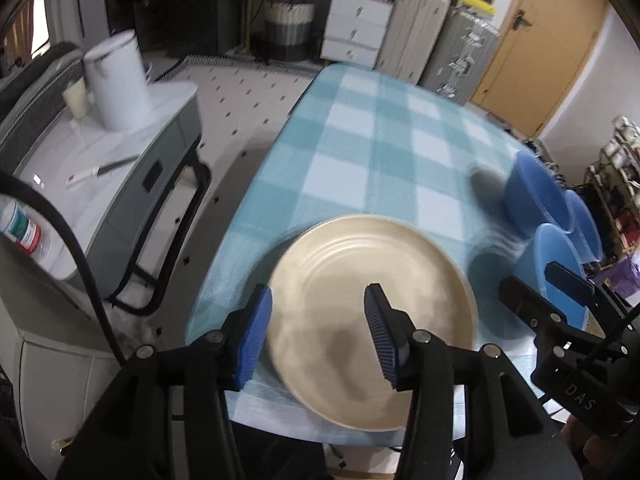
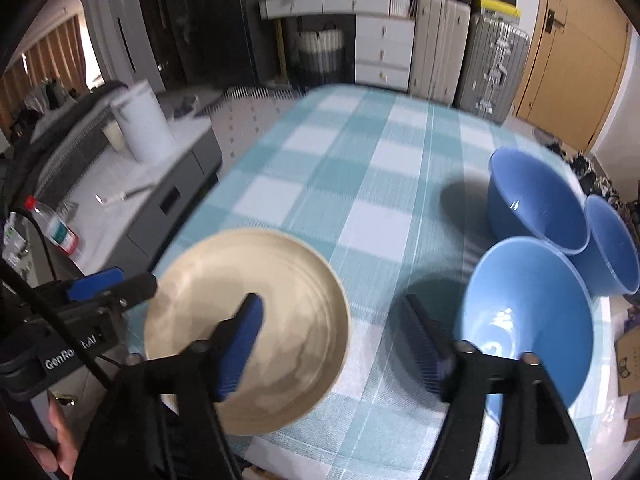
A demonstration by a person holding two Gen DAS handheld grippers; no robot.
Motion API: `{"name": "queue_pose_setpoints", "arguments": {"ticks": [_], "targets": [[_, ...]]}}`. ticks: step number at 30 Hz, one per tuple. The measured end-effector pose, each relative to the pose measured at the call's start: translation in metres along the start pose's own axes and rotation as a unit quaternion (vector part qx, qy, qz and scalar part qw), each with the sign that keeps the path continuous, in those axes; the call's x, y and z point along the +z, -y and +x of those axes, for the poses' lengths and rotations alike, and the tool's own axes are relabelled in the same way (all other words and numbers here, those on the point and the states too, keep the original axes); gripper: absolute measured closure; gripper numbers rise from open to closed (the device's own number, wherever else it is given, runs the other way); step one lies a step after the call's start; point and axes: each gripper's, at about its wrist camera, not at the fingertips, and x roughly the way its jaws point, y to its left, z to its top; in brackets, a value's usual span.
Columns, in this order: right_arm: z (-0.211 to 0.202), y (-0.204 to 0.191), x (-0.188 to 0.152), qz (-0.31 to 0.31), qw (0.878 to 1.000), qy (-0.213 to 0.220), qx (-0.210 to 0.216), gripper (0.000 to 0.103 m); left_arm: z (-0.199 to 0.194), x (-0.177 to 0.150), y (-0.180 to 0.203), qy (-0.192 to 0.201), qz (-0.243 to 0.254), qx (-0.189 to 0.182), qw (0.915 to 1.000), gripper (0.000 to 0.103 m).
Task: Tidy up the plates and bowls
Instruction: 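Lower the cream plate onto the stack and open both grippers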
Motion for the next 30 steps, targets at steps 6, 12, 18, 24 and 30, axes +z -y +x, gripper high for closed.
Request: {"name": "queue_pose_setpoints", "arguments": {"ticks": [6, 12, 18, 24, 30], "targets": [[-0.038, 0.026, -0.014, 0.007, 0.998, 0.056, 0.032, 0.021, -0.039, -0.006, 0.043, 0.078, 0.035, -0.027, 0.9959, 0.021], [-0.080, 0.070, -0.044, 0.026, 0.989, 0.141, 0.023, 0.008, -0.060, -0.014, 0.084, 0.126, 0.072, -0.056, 0.9879, 0.008], [-0.108, 0.104, -0.073, 0.032, 0.985, 0.169, 0.002, 0.006, -0.080, -0.028, 0.123, 0.191, 0.115, -0.046, 0.9738, 0.005], [-0.140, 0.146, -0.111, 0.074, 0.968, 0.237, -0.023, 0.002, -0.092, -0.038, 0.146, 0.251, 0.115, -0.051, 0.9597, 0.000], [-0.155, 0.177, -0.142, 0.102, 0.950, 0.294, -0.038, 0.001, -0.078, -0.043, 0.163, 0.260, 0.118, -0.059, 0.9564, 0.000]]}}
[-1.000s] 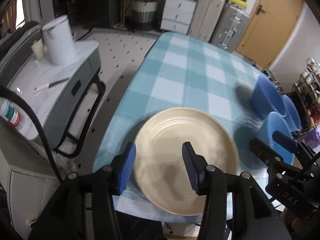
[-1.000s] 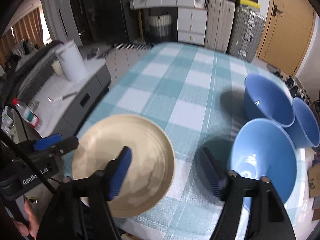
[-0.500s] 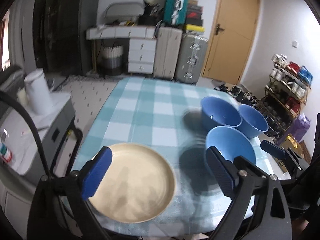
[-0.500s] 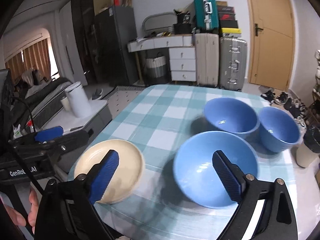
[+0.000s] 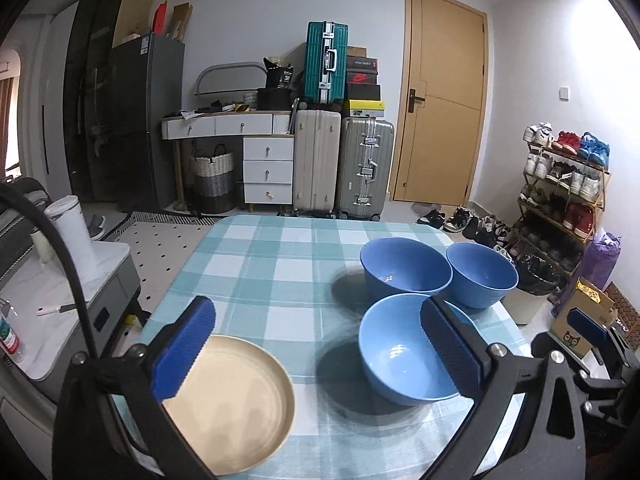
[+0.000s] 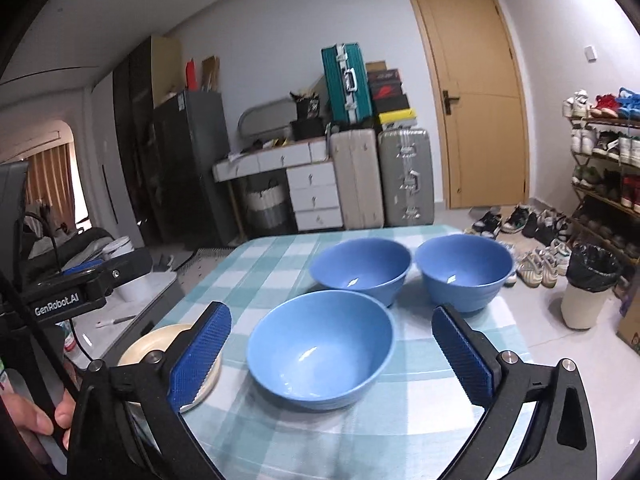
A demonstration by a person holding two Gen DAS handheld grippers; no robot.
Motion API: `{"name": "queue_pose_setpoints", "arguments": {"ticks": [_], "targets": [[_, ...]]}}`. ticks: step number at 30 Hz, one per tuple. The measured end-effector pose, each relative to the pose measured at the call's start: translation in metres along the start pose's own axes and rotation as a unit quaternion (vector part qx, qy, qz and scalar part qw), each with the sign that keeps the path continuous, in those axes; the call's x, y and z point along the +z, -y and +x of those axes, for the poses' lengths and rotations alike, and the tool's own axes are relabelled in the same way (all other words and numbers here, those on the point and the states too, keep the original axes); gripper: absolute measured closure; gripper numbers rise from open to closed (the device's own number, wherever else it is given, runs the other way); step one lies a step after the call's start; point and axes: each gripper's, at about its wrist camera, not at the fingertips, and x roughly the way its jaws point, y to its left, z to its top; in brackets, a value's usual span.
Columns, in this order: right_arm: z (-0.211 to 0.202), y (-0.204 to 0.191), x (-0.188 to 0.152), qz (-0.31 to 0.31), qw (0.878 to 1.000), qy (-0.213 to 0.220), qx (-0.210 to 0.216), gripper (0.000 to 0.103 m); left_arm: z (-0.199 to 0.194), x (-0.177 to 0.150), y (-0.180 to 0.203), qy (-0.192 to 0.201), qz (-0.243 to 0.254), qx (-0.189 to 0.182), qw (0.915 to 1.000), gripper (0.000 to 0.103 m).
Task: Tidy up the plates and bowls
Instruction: 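Lower the cream plate onto the stack and open both grippers, then move both grippers toward the large blue bowl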
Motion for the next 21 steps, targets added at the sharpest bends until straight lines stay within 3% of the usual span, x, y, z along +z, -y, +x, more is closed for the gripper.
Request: {"name": "queue_pose_setpoints", "arguments": {"ticks": [10, 15, 21], "targets": [[-0.013, 0.003, -0.013, -0.022, 0.999, 0.033, -0.018, 0.001, 0.023, -0.021, 0.026, 0.014, 0.028, -0.007, 0.9995, 0.000], [-0.007, 0.002, -0.014, -0.020, 0.999, 0.024, -0.033, 0.001, 0.032, -0.022, 0.034, -0.003, 0.020, -0.027, 0.9994, 0.000], [-0.007, 0.002, -0.014, -0.027, 0.998, 0.027, -0.055, 0.001, 0.023, -0.023, 0.037, 0.009, 0.016, -0.023, 0.9996, 0.000]]}}
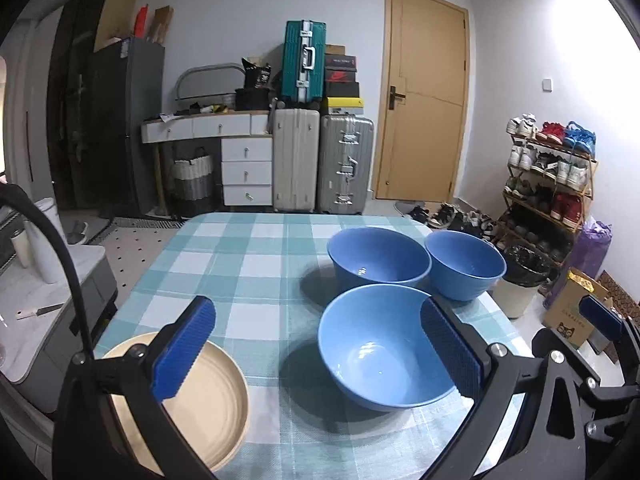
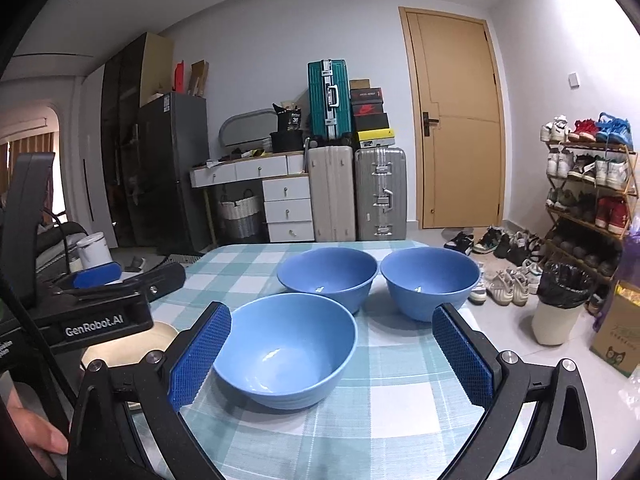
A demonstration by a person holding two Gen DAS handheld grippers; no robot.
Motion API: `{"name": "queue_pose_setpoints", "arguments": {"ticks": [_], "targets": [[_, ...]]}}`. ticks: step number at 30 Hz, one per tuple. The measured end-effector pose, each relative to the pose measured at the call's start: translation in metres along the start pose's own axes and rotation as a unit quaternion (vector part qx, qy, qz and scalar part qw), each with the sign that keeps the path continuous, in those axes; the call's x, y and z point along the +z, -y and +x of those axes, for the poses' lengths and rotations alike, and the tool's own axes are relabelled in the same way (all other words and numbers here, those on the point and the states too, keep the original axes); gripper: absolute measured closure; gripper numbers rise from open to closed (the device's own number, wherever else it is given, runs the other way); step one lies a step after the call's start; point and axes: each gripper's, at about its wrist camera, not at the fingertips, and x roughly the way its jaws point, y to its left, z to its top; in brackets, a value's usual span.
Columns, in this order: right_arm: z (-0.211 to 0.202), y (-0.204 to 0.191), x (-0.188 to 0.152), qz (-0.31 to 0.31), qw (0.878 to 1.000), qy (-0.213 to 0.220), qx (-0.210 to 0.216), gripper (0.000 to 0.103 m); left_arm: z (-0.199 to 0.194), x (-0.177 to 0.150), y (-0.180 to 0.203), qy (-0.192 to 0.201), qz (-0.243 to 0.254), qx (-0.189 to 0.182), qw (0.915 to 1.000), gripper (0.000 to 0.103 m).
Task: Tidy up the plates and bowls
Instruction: 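Move both grippers toward the large blue bowl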
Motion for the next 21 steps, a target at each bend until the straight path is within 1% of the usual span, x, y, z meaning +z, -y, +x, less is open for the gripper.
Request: {"name": "queue_pose_setpoints", "arguments": {"ticks": [4, 13, 19, 21], "targets": [[0.000, 0.002, 0.000, 0.006, 1.000, -0.001, -0.005, 0.001, -0.003, -0.003, -0.004, 0.004, 0.000, 0.004, 1.0000, 0.000], [0.000, 0.005, -0.002, 0.012, 1.000, -0.007, -0.014, 0.001, 0.005, -0.006, -0.004, -0.012, -0.001, 0.008, 0.9999, 0.000], [0.002, 0.008, -0.003, 0.020, 1.000, -0.013, -0.019, 0.001, 0.007, -0.008, 0.004, -0.014, 0.011, 0.002, 0.9998, 0.000], [0.003, 0.008, -0.003, 0.022, 0.999, -0.016, -0.019, 0.001, 0.007, -0.009, 0.007, -0.016, 0.019, 0.007, 0.9997, 0.000]]}}
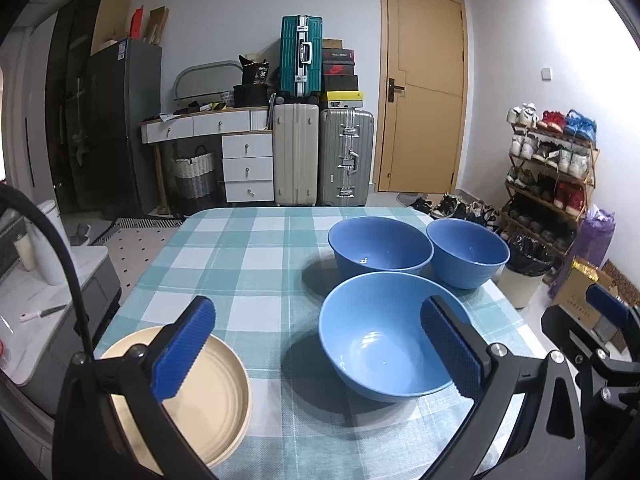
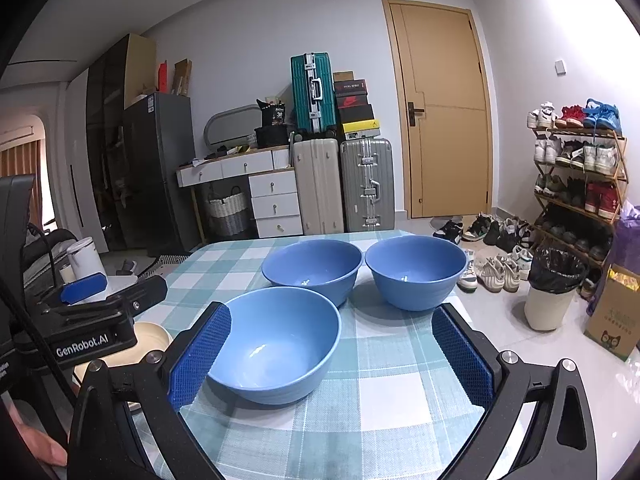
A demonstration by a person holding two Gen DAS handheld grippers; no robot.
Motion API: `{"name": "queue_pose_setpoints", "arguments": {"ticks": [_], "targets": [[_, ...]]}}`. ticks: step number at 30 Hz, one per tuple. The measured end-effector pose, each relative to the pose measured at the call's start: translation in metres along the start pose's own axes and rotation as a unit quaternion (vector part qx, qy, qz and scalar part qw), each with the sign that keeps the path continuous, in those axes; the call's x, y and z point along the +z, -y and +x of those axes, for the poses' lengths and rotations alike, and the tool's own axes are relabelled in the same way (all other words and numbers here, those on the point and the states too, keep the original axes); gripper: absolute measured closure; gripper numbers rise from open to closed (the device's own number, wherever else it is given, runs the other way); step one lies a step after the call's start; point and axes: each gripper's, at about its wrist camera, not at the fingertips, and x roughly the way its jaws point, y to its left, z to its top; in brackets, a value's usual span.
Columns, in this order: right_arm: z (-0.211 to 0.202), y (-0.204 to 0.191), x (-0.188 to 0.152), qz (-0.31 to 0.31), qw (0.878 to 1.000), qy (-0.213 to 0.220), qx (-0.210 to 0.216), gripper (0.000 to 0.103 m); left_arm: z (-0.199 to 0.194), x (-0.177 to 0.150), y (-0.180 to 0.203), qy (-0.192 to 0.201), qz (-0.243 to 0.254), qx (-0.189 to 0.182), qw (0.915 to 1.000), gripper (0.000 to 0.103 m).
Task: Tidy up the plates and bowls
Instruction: 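Move both grippers toward the large blue bowl, then close both grippers on the rim of the large blue bowl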
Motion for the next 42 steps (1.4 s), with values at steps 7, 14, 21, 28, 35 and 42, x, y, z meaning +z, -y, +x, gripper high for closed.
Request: {"name": "queue_pose_setpoints", "arguments": {"ticks": [7, 14, 21, 28, 35, 42], "targets": [[0.006, 0.002, -0.001, -0.001, 1.000, -0.017, -0.005, 0.001, 0.007, -0.001, 0.000, -0.015, 0.003, 0.013, 0.9998, 0.000], [0.021, 0.010, -0.003, 0.023, 0.999, -0.045, 0.008, 0.001, 0.042, -0.003, -0.026, -0.091, -0.045, 0.022, 0.9946, 0.000], [0.044, 0.018, 0.007, 0.060, 0.996, -0.054, 0.022, 0.001, 0.089, -0.004, -0.032, -0.182, -0.080, 0.026, 0.9798, 0.000], [0.120, 0.024, 0.015, 0.070, 0.987, -0.147, 0.013, 0.001, 0.123, 0.011, -0.002, -0.211, -0.028, 0.004, 0.9770, 0.000], [0.164, 0.043, 0.003, 0.128, 0.969, -0.207, 0.031, 0.007, 0.132, 0.015, 0.019, -0.220, 0.004, -0.018, 0.9754, 0.002], [0.189, 0.052, -0.020, 0.173, 0.946, -0.271, 0.053, 0.047, 0.147, 0.004, 0.014, -0.257, -0.033, -0.050, 0.9645, 0.011]]}}
